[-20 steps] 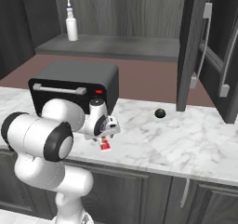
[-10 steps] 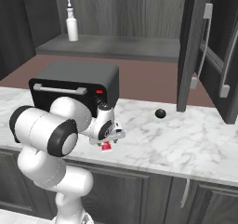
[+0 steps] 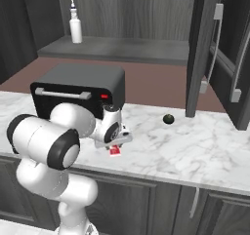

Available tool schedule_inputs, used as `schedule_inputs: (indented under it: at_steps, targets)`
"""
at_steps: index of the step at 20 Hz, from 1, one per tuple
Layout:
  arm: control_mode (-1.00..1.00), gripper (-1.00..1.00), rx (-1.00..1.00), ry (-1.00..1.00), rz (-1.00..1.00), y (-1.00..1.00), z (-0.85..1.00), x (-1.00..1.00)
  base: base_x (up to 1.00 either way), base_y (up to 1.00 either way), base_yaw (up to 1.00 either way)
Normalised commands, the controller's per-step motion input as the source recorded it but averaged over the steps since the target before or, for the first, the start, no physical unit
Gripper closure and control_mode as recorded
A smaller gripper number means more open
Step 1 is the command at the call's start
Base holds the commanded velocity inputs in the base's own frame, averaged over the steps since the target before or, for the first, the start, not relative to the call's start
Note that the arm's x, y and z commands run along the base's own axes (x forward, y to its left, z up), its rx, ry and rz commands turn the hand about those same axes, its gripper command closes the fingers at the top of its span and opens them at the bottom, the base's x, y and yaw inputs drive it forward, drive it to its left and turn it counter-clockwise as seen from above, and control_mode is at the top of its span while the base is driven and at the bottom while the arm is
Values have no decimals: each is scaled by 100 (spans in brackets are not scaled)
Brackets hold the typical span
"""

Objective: Pick the cereal and bar from the counter and place them in the cabinets closest to them.

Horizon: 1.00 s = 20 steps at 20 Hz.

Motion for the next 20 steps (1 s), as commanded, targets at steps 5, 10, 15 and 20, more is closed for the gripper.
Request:
schedule_inputs:
  at_steps: [5,10,15,20]
  targets:
    - [-100,100,0,-4,-5,-16,67,-13,0,0,0]
    - [-100,100,0,-2,-6,-16,70,-17,0,0,0]
    - [-100,100,0,-3,-6,-14,77,-6,0,0,0]
    - [-100,100,3,-10,-6,-10,71,-8,0,0,0]
